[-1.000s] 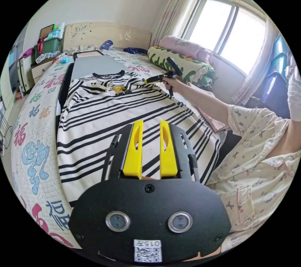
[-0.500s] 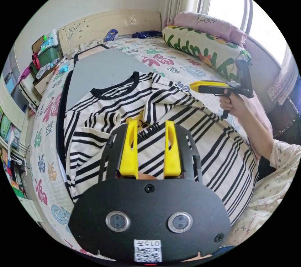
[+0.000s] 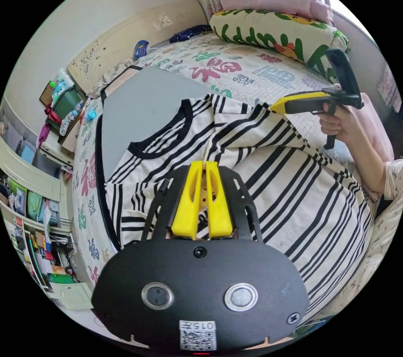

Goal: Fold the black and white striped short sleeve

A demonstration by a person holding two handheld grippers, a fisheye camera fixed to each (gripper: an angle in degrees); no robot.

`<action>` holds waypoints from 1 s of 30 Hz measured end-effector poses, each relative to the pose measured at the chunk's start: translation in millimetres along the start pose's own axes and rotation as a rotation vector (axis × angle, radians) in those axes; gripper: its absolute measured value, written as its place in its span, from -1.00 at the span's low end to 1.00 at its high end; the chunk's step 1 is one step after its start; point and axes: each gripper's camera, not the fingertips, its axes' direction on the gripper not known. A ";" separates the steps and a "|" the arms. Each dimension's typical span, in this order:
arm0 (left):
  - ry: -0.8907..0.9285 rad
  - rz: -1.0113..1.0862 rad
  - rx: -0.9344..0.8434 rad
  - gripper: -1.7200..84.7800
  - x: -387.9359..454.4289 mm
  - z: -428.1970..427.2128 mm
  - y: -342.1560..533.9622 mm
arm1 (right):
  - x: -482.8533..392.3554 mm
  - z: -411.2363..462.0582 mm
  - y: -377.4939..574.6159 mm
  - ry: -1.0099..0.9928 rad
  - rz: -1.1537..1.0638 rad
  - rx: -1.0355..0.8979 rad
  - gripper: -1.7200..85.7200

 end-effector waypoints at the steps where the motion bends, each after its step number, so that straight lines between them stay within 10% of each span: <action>1: -0.037 0.011 0.047 -0.93 -2.2 -21.2 -30.9 | 2.9 -15.8 -0.2 0.014 -0.009 0.029 -0.97; 12: 0.108 0.266 0.353 -0.79 142.6 -4.1 -378.5 | 8.4 -113.0 55.5 0.801 -0.159 -0.207 -0.97; 20: 0.165 0.234 0.257 -0.77 84.9 34.8 -393.3 | 113.1 -35.1 71.9 0.665 -0.003 -0.394 -0.65; 30: 0.403 0.362 0.028 -0.79 155.5 150.5 -452.1 | 141.7 28.7 131.5 0.536 -0.152 -0.645 -0.94</action>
